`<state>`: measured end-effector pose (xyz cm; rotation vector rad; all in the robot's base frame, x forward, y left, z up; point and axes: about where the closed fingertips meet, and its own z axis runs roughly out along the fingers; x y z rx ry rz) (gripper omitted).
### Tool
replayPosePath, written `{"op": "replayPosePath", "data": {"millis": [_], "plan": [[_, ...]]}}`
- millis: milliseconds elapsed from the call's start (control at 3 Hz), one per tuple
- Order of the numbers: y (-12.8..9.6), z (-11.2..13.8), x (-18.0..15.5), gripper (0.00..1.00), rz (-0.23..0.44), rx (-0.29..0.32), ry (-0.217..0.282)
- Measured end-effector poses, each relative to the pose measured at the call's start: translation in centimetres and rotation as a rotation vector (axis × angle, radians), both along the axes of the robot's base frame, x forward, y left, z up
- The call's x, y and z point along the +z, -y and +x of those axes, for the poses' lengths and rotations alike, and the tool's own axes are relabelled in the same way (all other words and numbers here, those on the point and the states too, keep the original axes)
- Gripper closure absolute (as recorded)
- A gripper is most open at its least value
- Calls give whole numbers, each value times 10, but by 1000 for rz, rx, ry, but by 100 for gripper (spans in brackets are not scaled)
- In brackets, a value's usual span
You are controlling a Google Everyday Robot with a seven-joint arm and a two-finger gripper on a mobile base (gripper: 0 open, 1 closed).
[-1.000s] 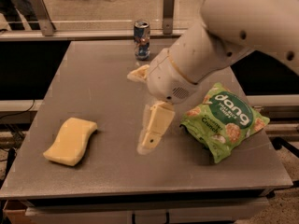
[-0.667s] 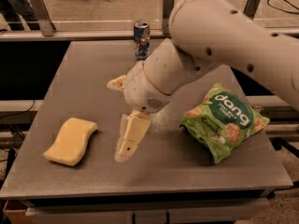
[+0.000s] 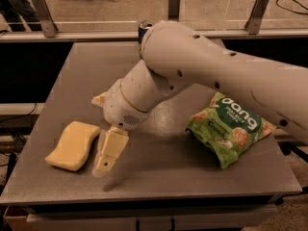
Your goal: Move sponge near redbull can
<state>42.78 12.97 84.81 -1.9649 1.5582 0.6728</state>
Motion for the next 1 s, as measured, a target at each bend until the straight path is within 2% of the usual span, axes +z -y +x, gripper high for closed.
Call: {"op": "replayPosePath", "data": {"millis": [333, 1000], "plan": [[-12, -4, -12, 17, -3, -15, -44], [-10, 5, -16, 64, -14, -63, -74]]}}
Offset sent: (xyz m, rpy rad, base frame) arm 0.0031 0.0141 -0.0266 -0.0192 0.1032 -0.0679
